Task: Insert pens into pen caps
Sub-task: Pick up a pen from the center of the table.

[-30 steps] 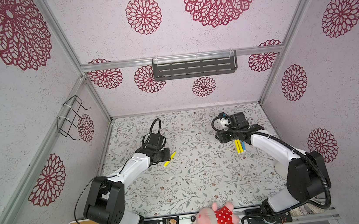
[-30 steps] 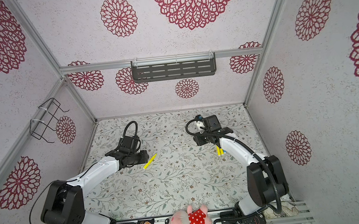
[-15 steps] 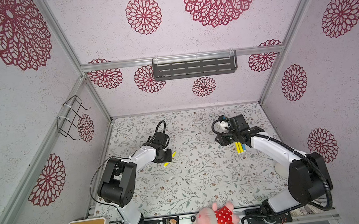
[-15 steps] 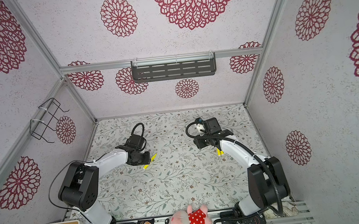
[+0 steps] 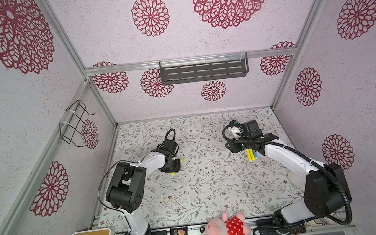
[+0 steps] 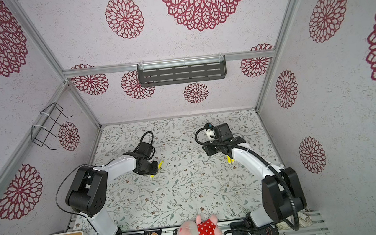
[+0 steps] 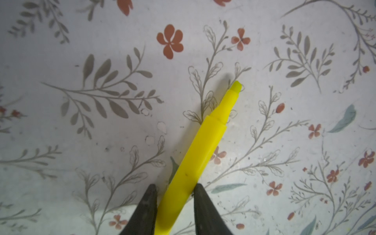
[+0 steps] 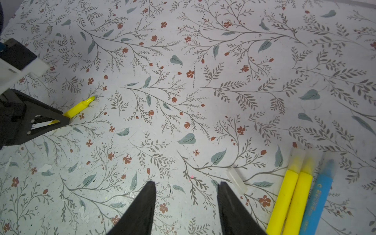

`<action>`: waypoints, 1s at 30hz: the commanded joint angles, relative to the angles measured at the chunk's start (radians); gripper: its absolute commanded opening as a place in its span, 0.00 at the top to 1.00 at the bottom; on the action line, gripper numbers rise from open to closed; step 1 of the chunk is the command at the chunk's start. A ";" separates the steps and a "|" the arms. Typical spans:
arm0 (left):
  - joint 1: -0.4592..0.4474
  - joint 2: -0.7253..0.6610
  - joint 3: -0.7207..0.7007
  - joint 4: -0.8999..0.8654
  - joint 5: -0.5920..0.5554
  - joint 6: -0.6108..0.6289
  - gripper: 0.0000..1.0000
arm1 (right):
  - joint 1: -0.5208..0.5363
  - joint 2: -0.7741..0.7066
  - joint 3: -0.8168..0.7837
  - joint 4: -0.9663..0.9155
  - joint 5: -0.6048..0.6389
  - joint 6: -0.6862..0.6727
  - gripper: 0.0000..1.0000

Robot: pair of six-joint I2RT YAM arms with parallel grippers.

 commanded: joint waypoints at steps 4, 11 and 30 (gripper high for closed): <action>-0.039 0.075 0.018 -0.072 -0.026 0.030 0.88 | 0.006 -0.055 0.008 0.021 -0.008 0.018 0.48; -0.053 0.024 0.006 -0.050 -0.024 0.033 1.00 | 0.005 -0.063 0.001 0.031 -0.035 0.037 0.48; -0.106 -0.556 -0.362 0.633 0.335 -0.099 1.00 | 0.107 -0.153 -0.134 0.276 -0.584 0.096 0.32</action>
